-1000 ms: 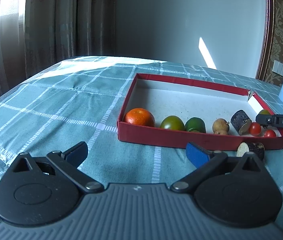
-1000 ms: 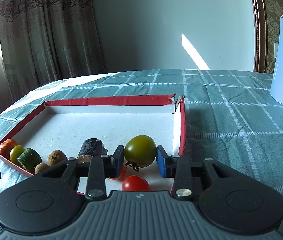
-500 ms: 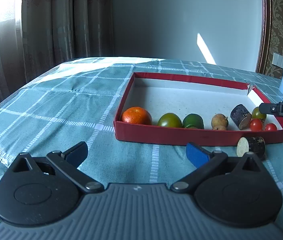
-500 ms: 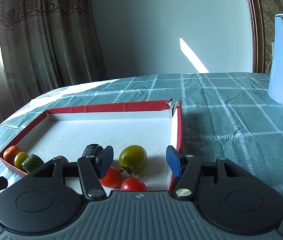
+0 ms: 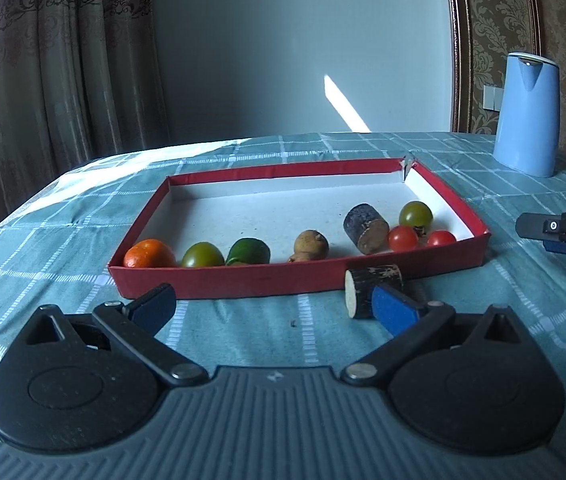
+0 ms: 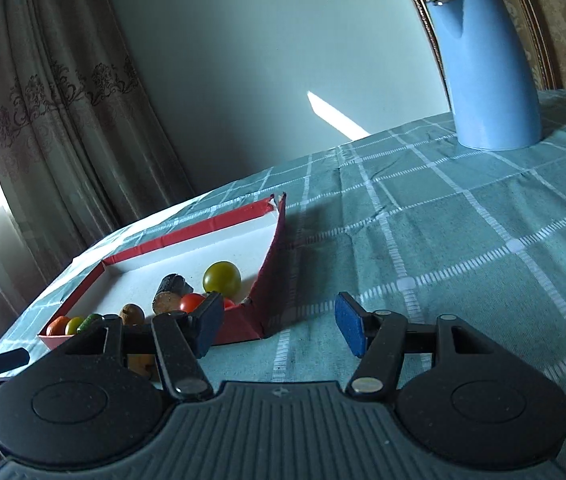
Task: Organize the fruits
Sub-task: 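Grasp the second wooden stump piece with the left gripper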
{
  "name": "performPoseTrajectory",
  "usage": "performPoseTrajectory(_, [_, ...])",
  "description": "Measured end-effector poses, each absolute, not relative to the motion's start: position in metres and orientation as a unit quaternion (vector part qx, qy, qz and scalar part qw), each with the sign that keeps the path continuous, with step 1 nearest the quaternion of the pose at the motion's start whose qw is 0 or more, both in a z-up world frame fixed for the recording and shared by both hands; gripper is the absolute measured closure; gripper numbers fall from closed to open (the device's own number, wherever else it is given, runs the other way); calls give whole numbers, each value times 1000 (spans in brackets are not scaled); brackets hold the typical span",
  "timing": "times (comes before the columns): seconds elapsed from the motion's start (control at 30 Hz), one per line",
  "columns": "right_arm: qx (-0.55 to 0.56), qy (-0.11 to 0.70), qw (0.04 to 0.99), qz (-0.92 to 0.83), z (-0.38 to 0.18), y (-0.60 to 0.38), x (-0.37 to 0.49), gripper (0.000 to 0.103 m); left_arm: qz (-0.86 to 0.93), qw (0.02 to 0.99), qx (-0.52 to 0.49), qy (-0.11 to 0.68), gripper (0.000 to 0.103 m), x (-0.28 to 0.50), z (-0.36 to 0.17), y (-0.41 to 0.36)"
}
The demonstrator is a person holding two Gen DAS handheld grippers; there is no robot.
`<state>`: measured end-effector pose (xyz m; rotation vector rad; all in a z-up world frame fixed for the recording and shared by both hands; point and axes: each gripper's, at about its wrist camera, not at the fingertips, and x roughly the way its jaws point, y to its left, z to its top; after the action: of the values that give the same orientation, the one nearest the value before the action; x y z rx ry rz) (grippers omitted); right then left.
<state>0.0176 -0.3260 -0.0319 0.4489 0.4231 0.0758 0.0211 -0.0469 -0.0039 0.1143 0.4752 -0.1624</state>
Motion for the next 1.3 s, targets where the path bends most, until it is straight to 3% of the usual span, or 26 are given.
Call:
performPoseTrajectory(0.7, [222, 210, 951, 51, -34, -326, 20, 42, -83, 962, 85, 247, 0, 49, -11, -89])
performPoseTrajectory(0.8, [224, 211, 950, 51, -34, -327, 20, 42, -84, 954, 88, 274, 14, 59, -15, -93])
performPoseTrajectory(1.07, [221, 216, 949, 52, -34, -326, 21, 42, -84, 950, 64, 295, 19, 66, -19, -87])
performPoseTrajectory(1.17, [222, 217, 949, 52, -35, -327, 22, 43, -91, 950, 59, 293, 31, 63, -18, -85])
performPoseTrajectory(1.2, [223, 217, 949, 52, -35, -327, 22, 43, -97, 949, 55, 294, 41, 62, -17, -84])
performPoseTrajectory(1.23, [222, 218, 949, 52, -35, -327, 22, 43, -105, 948, 51, 295, 58, 61, -16, -83])
performPoseTrajectory(1.27, [222, 218, 949, 52, -35, -327, 23, 43, -120, 946, 46, 297, 68, 59, -15, -82])
performPoseTrajectory(1.3, [222, 218, 949, 52, -35, -327, 22, 43, -120, 946, 46, 297, 72, 57, -14, -83])
